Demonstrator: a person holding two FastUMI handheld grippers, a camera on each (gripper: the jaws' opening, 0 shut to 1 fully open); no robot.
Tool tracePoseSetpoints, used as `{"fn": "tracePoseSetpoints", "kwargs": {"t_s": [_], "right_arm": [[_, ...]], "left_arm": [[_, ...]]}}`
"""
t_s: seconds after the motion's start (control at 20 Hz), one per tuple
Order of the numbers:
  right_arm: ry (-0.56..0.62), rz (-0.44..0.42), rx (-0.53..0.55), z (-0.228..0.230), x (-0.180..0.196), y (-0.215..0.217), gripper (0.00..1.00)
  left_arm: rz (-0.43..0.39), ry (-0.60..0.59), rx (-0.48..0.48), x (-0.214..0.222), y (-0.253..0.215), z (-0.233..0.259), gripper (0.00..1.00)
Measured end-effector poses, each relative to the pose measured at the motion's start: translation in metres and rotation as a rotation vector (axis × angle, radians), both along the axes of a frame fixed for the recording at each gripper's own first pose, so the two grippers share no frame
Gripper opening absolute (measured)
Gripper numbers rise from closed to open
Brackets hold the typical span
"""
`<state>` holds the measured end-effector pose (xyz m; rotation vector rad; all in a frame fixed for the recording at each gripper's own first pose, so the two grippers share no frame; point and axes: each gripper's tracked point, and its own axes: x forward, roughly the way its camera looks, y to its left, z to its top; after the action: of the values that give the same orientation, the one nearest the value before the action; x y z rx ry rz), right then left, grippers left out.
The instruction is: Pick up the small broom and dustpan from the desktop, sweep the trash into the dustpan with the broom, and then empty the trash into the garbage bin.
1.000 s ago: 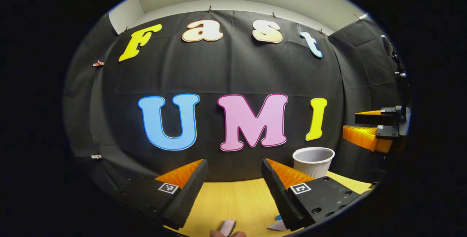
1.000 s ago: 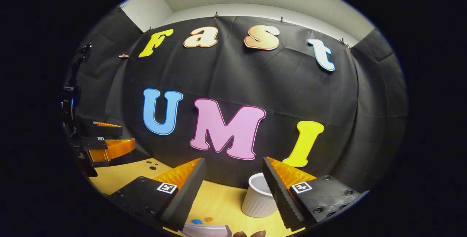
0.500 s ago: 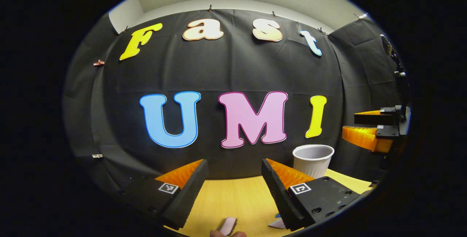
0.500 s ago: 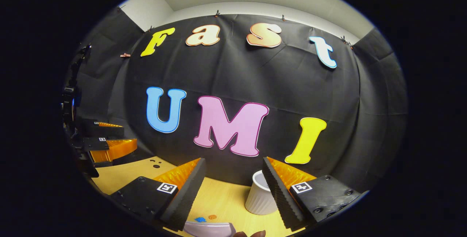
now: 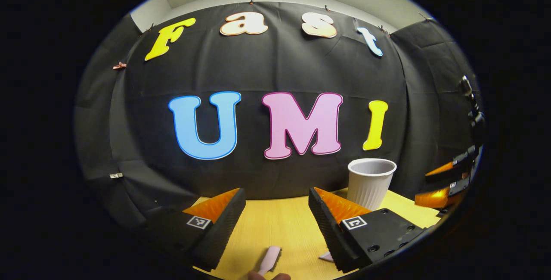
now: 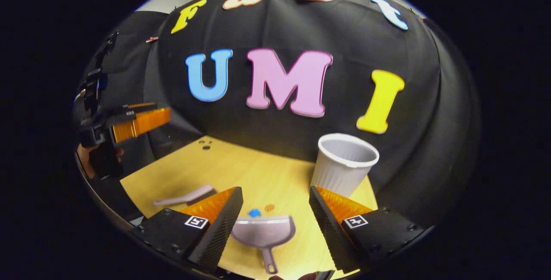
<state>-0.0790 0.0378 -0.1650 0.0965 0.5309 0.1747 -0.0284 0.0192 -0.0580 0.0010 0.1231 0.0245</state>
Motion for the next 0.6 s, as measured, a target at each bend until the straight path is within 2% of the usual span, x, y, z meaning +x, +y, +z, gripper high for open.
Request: {"fn": "tracePoseSetpoints", "kwargs": {"t_s": [0.3,0.6], "right_arm": [[0.272,0.101,-0.101,-0.123,-0.046,0.006,0.96],[0.529,0.190,-0.099,-0.219,-0.086,0.022,0.93]], "left_arm": [[0.042,0.055,0.027,-0.009,0.018,-0.023,0.95],[0.075,0.100,0.025,-0.019,0.025,-0.040,0.95]]}}
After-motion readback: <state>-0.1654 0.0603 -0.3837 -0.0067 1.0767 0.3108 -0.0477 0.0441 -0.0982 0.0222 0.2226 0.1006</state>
